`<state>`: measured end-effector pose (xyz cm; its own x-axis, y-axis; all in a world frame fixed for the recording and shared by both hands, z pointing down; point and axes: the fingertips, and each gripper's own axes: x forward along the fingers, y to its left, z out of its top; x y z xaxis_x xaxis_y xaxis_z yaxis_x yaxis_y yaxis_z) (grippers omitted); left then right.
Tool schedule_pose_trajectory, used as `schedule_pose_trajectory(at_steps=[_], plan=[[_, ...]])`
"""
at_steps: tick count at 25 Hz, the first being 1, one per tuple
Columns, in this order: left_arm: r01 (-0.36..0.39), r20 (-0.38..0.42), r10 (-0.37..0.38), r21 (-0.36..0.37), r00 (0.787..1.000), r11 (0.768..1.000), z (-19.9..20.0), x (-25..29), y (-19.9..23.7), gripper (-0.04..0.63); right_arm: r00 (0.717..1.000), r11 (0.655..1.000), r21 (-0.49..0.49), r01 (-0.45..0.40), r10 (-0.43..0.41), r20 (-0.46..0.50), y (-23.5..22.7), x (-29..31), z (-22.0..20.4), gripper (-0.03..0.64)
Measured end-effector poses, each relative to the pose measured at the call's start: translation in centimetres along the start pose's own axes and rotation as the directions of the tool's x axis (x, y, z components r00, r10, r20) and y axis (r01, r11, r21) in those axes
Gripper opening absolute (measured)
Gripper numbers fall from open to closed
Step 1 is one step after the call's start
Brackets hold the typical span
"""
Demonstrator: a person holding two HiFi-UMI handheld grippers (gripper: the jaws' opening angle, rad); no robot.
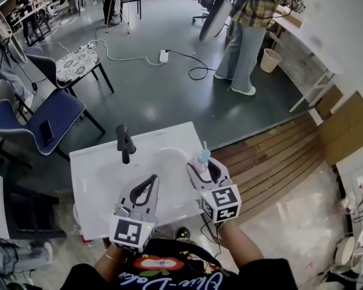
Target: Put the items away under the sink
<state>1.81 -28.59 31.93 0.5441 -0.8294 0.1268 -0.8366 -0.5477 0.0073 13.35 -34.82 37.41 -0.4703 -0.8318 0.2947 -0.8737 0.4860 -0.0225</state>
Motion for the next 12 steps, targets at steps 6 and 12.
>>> schedule_pose_trajectory(at_steps=[6, 12], plan=[[-0.018, 0.006, 0.018, 0.009, 1.000, 1.000, 0.2, 0.3, -1.3, 0.008, 0.999, 0.999, -0.006, -0.038, 0.038, -0.003, -0.3, -0.8, -0.2, 0.215], [-0.039, 0.006, 0.039, 0.008, 0.999, 0.999, 0.4, 0.2, -2.7, 0.008, 0.997, 0.997, -0.001, -0.081, 0.081, 0.001, -0.5, -1.6, -0.2, 0.216]])
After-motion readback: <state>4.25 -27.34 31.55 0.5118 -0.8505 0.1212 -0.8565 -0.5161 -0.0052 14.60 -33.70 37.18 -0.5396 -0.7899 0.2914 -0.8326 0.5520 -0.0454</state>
